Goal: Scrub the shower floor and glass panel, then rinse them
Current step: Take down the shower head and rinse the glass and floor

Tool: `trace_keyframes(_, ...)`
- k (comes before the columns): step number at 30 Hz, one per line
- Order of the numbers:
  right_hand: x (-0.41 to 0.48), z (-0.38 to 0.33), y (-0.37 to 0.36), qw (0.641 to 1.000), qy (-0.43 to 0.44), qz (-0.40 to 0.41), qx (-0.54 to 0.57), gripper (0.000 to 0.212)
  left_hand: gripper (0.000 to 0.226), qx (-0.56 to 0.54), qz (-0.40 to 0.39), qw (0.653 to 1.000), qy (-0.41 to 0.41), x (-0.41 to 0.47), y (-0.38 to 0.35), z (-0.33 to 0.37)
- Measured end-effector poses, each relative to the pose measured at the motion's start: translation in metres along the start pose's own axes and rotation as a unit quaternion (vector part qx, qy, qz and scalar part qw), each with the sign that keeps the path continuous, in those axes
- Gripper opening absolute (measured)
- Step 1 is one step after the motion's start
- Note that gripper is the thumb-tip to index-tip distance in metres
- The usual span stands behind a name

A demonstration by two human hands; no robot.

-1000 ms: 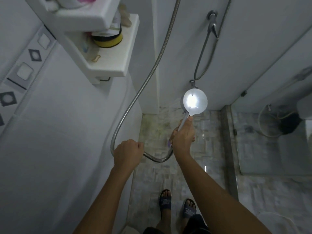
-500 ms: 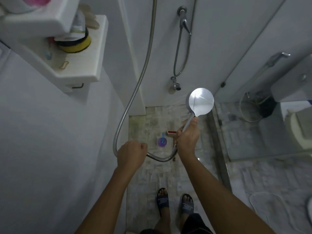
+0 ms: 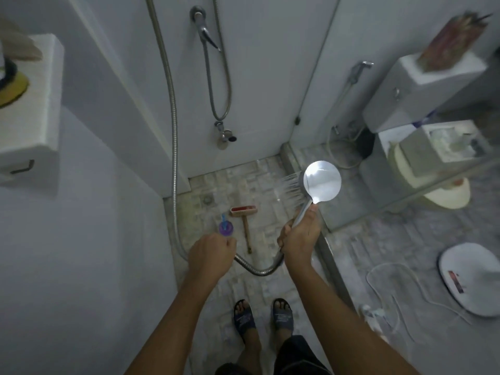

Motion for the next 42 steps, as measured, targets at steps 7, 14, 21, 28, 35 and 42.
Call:
trace_keyframes(7,0.006,-0.001,0.012,1.0,-0.011,-0.006,0.016,0.053,0.044,0.017,0.009,1.0,-0.009,-0.003,-0.001,0.01)
trace_keyframes(14,-0.003,0.01,-0.002,0.998,-0.031,-0.058,-0.018,0.054,0.05,0.023,0.025,0.999,0.008,-0.016,0.011,-0.006)
trace_keyframes(21,-0.058,0.066,-0.045,0.965,-0.179,-0.175,-0.075,0.06,0.049,0.048,0.012,0.995,0.084,-0.041,0.026,-0.071)
trace_keyframes(28,-0.111,0.076,-0.097,0.949,-0.156,-0.244,-0.122,0.057,0.047,0.054,0.053,0.986,0.149,-0.057,0.052,-0.131)
trace_keyframes(35,-0.144,0.067,-0.134,0.952,0.011,-0.285,-0.107,0.048,0.052,0.007,0.093,0.977,0.193,-0.065,0.066,-0.172)
trace_keyframes(42,-0.159,0.059,-0.196,0.945,0.067,-0.303,-0.104,0.049,0.051,0.008,0.147,0.964,0.221,-0.052,0.099,-0.2)
Point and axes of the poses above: each hand's wrist, its own x-axis towards the middle knuckle, its own y-axis out of the back of the hand, z = x × y, the point moved 7 cm from there along x, towards the middle knuckle, and after that the axes turned 10 degrees about z, right-handed, at the moved point
